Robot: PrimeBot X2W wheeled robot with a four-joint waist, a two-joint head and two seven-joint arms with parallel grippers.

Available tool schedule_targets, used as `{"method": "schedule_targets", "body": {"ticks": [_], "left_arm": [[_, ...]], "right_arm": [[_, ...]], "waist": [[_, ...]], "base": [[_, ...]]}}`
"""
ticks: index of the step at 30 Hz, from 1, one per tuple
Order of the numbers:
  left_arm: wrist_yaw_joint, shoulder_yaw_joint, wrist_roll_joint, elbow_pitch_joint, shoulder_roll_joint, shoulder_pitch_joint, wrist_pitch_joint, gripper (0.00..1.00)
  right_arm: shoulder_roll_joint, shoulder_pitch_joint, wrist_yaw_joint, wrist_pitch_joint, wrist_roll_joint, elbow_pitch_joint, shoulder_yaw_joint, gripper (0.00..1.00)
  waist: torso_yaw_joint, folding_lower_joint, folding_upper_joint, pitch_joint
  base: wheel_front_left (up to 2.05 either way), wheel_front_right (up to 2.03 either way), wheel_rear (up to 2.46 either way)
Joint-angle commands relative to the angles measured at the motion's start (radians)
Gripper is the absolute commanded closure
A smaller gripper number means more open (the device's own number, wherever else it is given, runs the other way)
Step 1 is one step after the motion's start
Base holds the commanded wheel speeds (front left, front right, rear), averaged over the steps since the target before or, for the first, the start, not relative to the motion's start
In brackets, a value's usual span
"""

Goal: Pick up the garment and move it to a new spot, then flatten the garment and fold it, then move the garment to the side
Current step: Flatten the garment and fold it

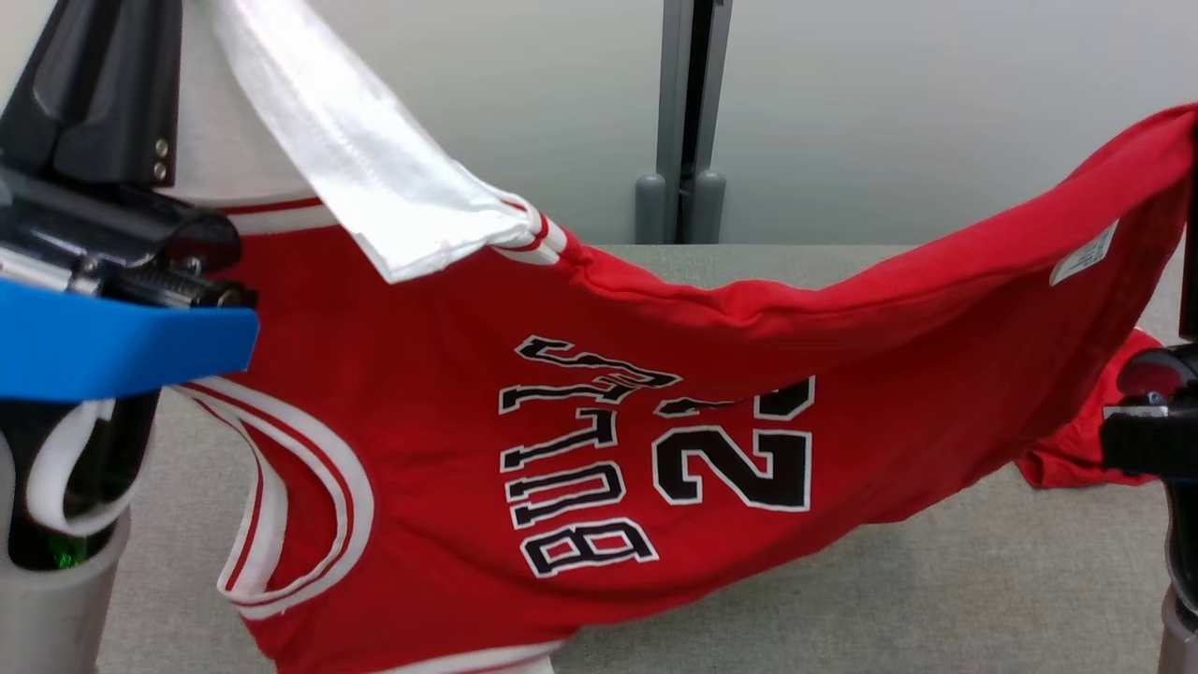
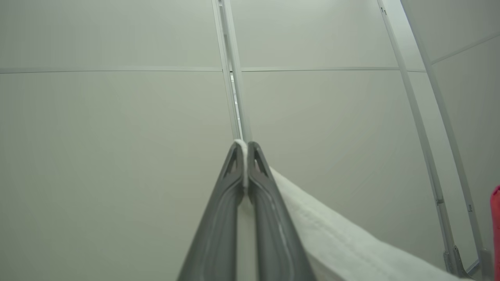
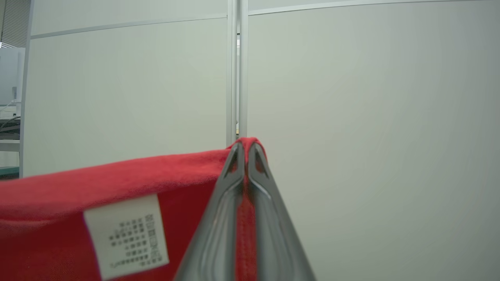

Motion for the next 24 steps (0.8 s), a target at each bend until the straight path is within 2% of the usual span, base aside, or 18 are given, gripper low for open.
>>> {"method": "schedule_targets", "body": {"ticks": [1,6,14,17,21,24], "left_arm": [[-0.009,-0.014,0.003,0.024,0.001,-0.039,0.016,1.00],[-0.030,-0.047,0.007,0.149,-0.005,-0.149,0.061,1.00],[-0.073,-0.069,0.084,0.433,0.009,-0.445,0.048,1.00],[-0.082,-0.080,0.118,0.537,-0.018,-0.587,0.013,1.00],[-0.081,-0.097,0.148,0.669,-0.063,-0.745,-0.041,1.00],[-0.075,-0.101,0.153,0.759,-0.097,-0.804,-0.080,1.00]], "right_arm": [[-0.007,-0.032,0.000,0.012,0.004,0.003,-0.001,1.00],[-0.034,-0.148,0.000,0.033,0.020,0.114,0.031,1.00],[-0.074,-0.544,0.000,-0.008,-0.050,0.464,0.139,1.00],[-0.076,-0.710,0.000,-0.044,-0.094,0.606,0.151,1.00],[-0.065,-0.897,0.000,-0.072,-0.153,0.783,0.107,1.00],[-0.059,-0.976,0.000,-0.093,-0.217,0.890,0.074,1.00]], "waist": [[0.000,0.0001,0.0000,0.020],[-0.020,0.0001,0.0000,0.111],[-0.063,0.0001,0.0000,0.266],[-0.060,0.0001,0.0000,0.302],[-0.030,0.0001,0.0000,0.345],[-0.005,0.0001,0.0000,0.386]], "base": [[0.00,0.00,0.00],[0.00,0.00,0.00],[0.00,0.00,0.00],[0.00,0.00,0.00],[0.00,0.00,0.00],[0.00,0.00,0.00]]}}
